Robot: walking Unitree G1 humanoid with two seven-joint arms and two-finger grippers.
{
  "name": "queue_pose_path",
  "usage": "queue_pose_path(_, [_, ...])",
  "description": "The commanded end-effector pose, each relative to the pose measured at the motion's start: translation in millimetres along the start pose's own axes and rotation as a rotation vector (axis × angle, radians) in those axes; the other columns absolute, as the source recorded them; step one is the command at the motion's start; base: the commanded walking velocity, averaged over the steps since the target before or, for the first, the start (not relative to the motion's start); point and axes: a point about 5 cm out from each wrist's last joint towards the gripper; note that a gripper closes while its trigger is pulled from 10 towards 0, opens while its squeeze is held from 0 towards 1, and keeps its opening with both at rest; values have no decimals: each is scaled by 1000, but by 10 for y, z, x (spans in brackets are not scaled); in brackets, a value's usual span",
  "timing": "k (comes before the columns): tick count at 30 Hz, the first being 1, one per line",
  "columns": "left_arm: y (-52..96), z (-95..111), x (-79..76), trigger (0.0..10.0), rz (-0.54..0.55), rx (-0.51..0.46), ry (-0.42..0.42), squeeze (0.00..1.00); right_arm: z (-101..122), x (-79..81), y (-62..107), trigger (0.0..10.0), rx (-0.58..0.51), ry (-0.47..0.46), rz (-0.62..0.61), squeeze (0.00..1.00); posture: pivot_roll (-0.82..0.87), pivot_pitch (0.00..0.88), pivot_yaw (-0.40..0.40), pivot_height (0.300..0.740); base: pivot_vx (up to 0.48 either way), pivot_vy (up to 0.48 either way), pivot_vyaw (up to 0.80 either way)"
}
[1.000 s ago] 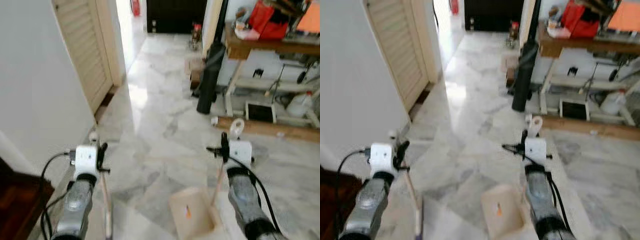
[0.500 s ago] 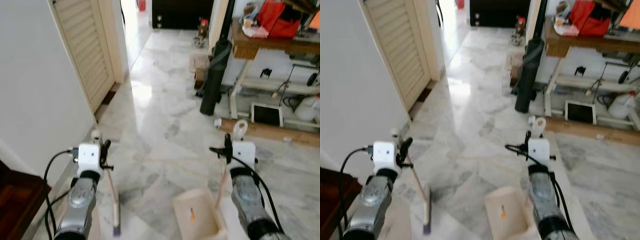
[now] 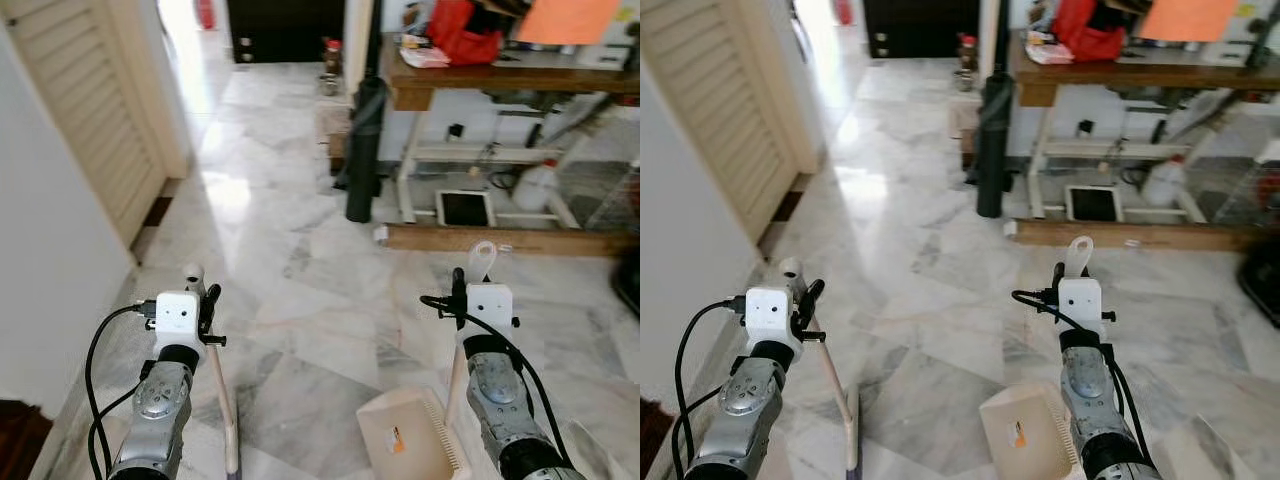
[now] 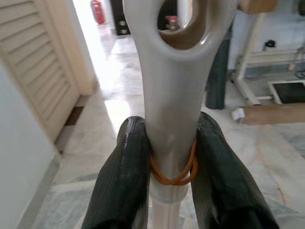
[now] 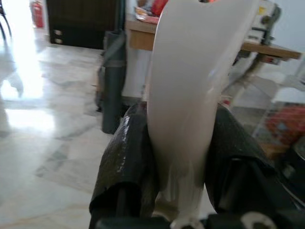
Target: Sweep floor
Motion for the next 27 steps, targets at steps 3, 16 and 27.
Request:
queue_pose_path(3, [-43, 82, 14, 10000, 5, -35, -20, 0, 55, -36, -44, 10000, -22, 1, -11, 0, 136, 0, 9, 740, 0, 0, -800])
queue_pose_path(16, [-52, 93, 20, 10000, 10, -41, -16, 0, 72, -30, -60, 10000, -24, 3, -10, 0, 138, 0, 7, 740, 0, 0, -677])
queue_pose_path(27, [-41, 99, -1, 10000, 0, -48, -9, 0, 42, -64, -43, 10000, -12, 12, -20, 0, 133, 0, 8, 740, 0, 0, -436])
Point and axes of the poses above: a point about 5 cm out from each wrist's last joint towards the gripper, its own y axis pointing back from the gripper into the wrist, its own z axis along the axis of the wrist's last joint, x = y × z, and after that the axes turned 5 degrees about y, right-handed
